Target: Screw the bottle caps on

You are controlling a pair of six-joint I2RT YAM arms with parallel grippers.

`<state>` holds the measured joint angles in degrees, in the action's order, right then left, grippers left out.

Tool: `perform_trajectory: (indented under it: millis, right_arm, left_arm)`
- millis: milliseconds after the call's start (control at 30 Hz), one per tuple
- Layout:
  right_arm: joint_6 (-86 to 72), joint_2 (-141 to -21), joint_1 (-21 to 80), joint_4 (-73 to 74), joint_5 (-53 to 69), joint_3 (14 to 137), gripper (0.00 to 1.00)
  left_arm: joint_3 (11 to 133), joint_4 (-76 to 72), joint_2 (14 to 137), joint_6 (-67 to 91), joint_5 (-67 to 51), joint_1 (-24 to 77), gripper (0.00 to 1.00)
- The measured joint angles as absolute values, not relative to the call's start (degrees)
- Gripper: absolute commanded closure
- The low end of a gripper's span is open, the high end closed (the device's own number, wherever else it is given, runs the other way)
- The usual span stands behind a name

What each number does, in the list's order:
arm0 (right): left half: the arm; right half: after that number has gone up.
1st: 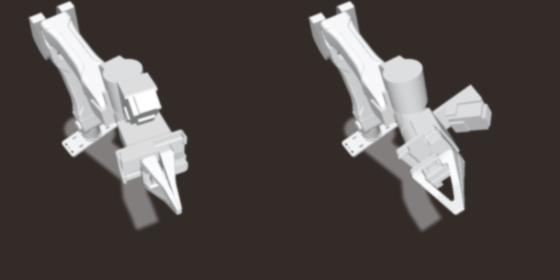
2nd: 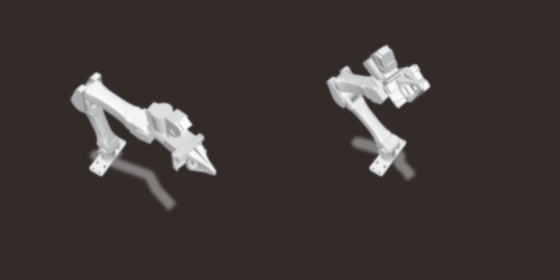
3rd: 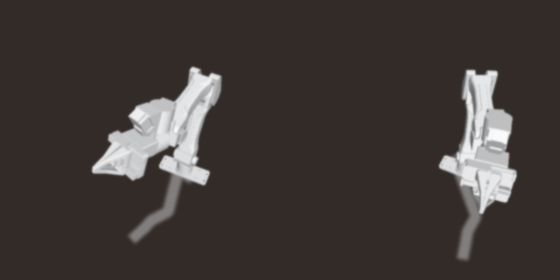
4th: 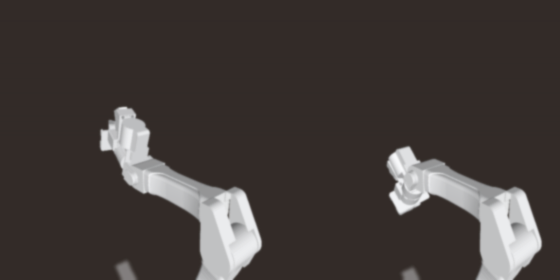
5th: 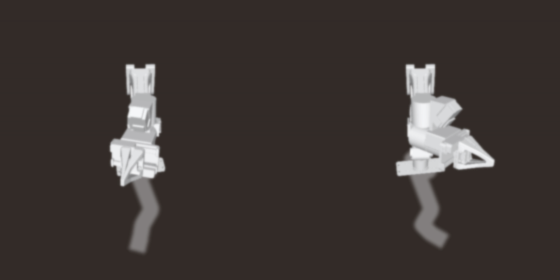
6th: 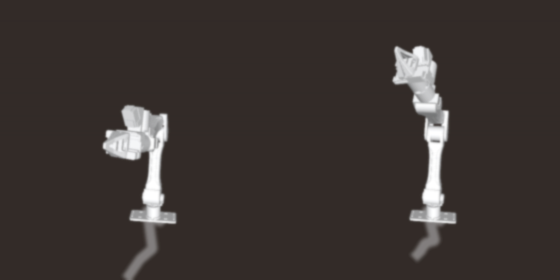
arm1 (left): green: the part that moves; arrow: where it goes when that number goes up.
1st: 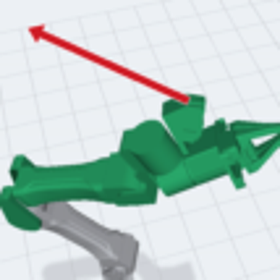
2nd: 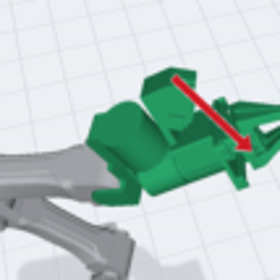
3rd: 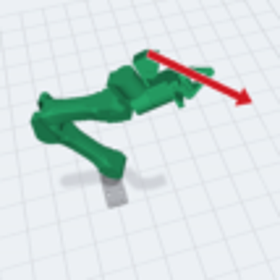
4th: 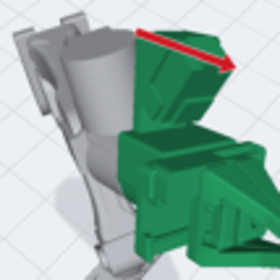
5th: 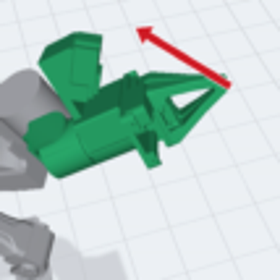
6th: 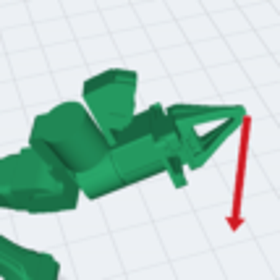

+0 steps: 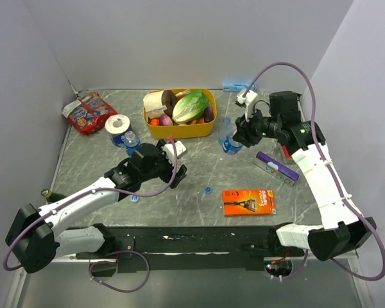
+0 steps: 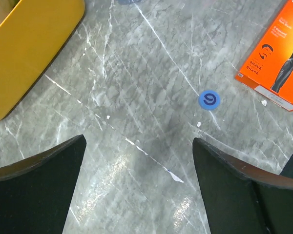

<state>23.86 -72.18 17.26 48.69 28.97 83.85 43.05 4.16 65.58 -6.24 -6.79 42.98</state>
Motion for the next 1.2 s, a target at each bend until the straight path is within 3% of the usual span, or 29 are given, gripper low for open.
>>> perform_trajectory:
  millis: [433,500,633,733,967,1200]
  right_arm:
    - [31.66,-72.6,6.81,50.35,25.91,74.0,0.98]
    - [32.29,-72.86,5.87,50.5,25.87,73.54,0.95]
    - [32.91,-72.93,5.19,50.57,25.58,73.36,0.76]
    - [32.93,-73.06,5.19,50.33,25.26,72.53,0.68]
    - [32.69,-74.61,5.19,48.88,24.53,71.07,0.64]
    - [32.05,-74.56,5.19,47.64,24.43,70.67,0.47]
  left_arm:
    - [43.0,3.75,65.49,-6.13,-7.16,41.5,0.04]
    - [43.0,3.7,65.49,-6.13,-7.33,41.36,0.04]
    - [43.0,3.68,65.52,-6.13,-7.73,41.25,0.04]
    - [43.0,3.66,65.49,-6.13,-7.88,41.19,0.04]
    - [43.0,3.66,65.52,-6.13,-8.23,41.04,0.04]
    - [43.0,3.62,65.52,-6.15,-8.54,40.93,0.04]
